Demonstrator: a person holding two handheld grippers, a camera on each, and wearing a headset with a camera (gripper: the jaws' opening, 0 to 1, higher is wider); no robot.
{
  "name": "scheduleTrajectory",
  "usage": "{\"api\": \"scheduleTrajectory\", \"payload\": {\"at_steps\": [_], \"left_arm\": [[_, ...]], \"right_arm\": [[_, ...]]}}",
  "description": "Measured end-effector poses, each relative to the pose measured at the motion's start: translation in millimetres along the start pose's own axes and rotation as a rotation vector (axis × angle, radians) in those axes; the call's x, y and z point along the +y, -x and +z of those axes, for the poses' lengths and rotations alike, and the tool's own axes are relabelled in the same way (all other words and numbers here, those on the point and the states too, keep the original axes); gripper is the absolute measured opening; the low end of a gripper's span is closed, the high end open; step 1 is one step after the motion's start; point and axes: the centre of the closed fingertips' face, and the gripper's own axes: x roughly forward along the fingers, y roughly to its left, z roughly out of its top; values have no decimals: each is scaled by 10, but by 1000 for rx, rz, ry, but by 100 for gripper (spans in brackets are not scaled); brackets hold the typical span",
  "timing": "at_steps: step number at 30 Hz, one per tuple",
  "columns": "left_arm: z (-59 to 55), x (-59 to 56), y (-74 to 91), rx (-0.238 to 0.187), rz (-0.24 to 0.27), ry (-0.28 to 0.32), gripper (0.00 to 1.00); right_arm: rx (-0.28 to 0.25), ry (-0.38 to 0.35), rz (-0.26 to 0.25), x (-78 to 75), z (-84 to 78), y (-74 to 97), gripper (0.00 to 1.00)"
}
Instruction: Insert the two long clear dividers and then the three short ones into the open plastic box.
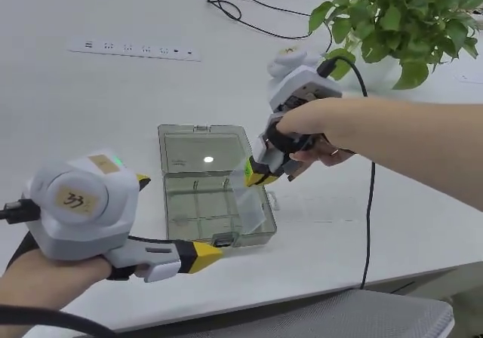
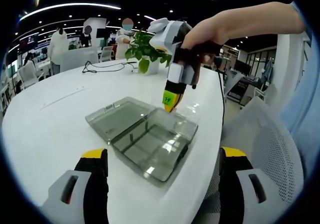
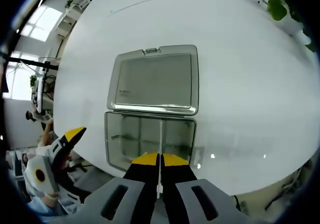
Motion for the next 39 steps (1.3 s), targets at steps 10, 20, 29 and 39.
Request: {"api": "scheduleTrajectory", "payload": {"at_steps": [10,20,29,39], "left_arm": [[-6,33,10,-2,8,10,94],[-26,32,8,2,8,15,93],[-33,41,9,5,9,20,92],[-62,21,-1,10,1,18,91]], "right_arm": [[12,6,-7,-32,64,-41,2],[25,13,-9,-12,50,-90,2],[34,-2,-12,-31,84,-100,2],[46,-19,-23,-38,84,-103,2]]}}
